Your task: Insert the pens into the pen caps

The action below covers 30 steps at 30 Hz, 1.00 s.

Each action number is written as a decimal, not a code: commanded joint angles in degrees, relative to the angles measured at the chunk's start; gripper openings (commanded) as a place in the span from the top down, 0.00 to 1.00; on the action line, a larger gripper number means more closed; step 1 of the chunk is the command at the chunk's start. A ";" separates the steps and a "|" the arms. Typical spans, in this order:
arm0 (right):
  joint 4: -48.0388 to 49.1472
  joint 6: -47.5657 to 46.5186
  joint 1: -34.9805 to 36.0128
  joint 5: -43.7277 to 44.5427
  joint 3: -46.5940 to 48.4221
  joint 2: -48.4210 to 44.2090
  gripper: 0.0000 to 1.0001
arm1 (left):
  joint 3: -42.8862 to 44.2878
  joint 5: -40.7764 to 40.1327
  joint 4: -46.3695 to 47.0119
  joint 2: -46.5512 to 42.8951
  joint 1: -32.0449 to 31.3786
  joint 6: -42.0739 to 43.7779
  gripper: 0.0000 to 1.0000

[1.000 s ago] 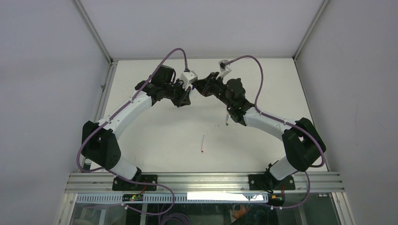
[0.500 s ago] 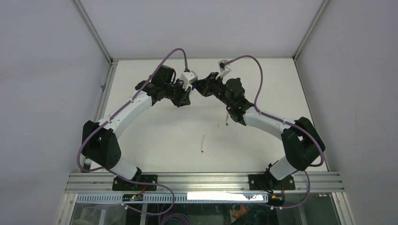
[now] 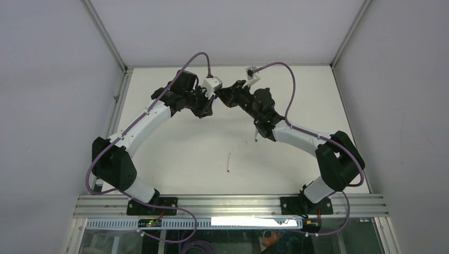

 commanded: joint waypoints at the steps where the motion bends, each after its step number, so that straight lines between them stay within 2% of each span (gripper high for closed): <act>1: -4.84 -0.42 2.90 -0.66 0.11 2.15 1.00 | 6.67 -1.14 8.27 -3.36 -0.80 -1.06 1.00; 16: -6.30 0.41 7.32 -0.20 -0.07 5.78 1.00 | 7.27 -3.48 13.48 -5.99 -1.28 -1.78 1.00; 30: -12.09 0.07 9.48 -1.17 2.18 8.88 1.00 | 2.37 -4.75 23.65 -11.28 -1.25 -4.15 1.00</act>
